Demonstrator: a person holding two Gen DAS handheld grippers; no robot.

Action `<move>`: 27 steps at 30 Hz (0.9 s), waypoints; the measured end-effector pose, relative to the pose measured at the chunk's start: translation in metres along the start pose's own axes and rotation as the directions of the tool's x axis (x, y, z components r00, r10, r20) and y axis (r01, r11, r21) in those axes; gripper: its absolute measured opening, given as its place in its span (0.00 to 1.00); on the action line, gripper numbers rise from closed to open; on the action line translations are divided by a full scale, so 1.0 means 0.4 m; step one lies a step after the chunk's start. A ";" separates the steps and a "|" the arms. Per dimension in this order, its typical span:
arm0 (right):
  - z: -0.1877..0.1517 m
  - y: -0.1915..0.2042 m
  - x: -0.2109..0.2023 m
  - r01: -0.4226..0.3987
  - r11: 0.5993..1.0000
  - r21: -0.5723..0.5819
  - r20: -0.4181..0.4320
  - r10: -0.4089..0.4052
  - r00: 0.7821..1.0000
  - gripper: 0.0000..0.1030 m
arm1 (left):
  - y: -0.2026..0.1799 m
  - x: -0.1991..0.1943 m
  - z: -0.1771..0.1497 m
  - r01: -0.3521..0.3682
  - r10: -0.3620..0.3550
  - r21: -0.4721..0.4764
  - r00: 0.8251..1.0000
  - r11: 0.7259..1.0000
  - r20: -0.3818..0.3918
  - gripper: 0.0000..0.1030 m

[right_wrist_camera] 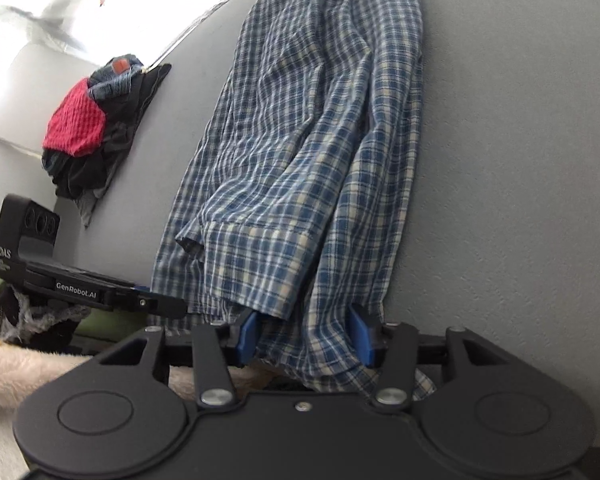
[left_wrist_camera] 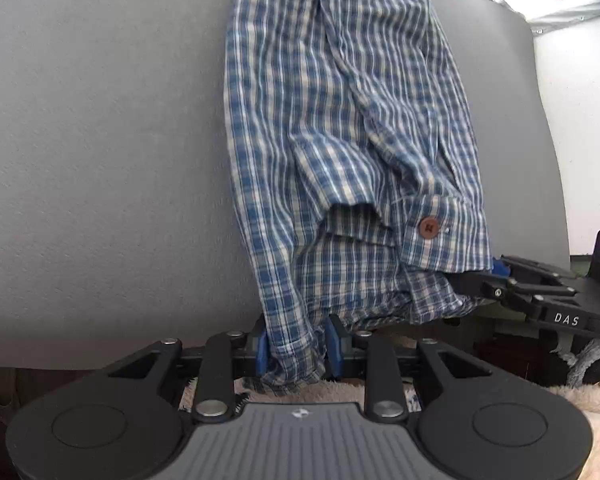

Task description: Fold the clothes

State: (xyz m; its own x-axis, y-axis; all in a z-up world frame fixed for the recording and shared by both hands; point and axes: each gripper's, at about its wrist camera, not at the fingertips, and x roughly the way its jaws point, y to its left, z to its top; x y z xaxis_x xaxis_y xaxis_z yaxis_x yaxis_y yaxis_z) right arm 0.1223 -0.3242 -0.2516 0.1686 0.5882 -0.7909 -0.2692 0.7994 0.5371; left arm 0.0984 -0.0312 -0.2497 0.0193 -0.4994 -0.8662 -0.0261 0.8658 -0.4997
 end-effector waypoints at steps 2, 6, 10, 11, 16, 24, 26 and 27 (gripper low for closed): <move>0.005 0.010 0.004 0.037 0.999 -0.032 -0.012 -0.037 0.999 0.21 | 0.013 0.024 -0.004 0.003 -0.003 -0.018 1.000 1.000 -0.020 0.24; 0.008 -0.014 -0.004 0.007 1.000 0.009 -0.027 -0.006 1.000 0.09 | 0.036 0.014 -0.009 0.046 -0.046 -0.058 0.999 0.997 0.003 0.10; 0.014 -0.043 -0.028 -0.063 0.993 0.098 -0.012 0.065 0.998 0.05 | 0.033 -0.051 -0.012 0.172 -0.165 -0.058 0.980 0.983 0.108 0.05; 0.016 -0.052 -0.041 -0.098 0.987 0.129 0.005 0.098 0.995 0.05 | 0.029 -0.073 -0.009 0.204 -0.195 -0.057 0.971 0.977 0.139 0.05; 0.048 -0.073 -0.108 -0.248 0.938 0.242 0.113 0.227 0.967 0.05 | 0.009 -0.189 0.030 0.370 -0.335 -0.062 0.891 0.927 0.308 0.05; 0.206 -0.120 -0.179 -0.422 0.855 0.302 0.355 0.310 0.882 0.05 | -0.027 -0.283 0.181 0.493 -0.421 -0.022 0.764 0.870 0.489 0.05; 0.278 -0.134 -0.162 -0.422 0.858 0.293 0.363 0.309 0.879 0.07 | -0.047 -0.281 0.247 0.460 -0.385 -0.016 0.761 0.888 0.523 0.06; 0.320 -0.142 -0.144 -0.422 0.854 0.303 0.365 0.306 0.880 0.09 | -0.057 -0.278 0.285 0.433 -0.355 -0.019 0.762 0.901 0.542 0.07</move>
State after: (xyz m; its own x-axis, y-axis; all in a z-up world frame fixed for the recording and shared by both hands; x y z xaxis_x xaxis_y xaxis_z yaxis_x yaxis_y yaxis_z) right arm 0.2494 -0.3878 -0.1992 0.4119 0.8062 -0.4247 -0.0140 0.4716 0.8817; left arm 0.2109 0.0080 -0.1417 0.5652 -0.6702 -0.4810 -0.0346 0.5634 -0.8255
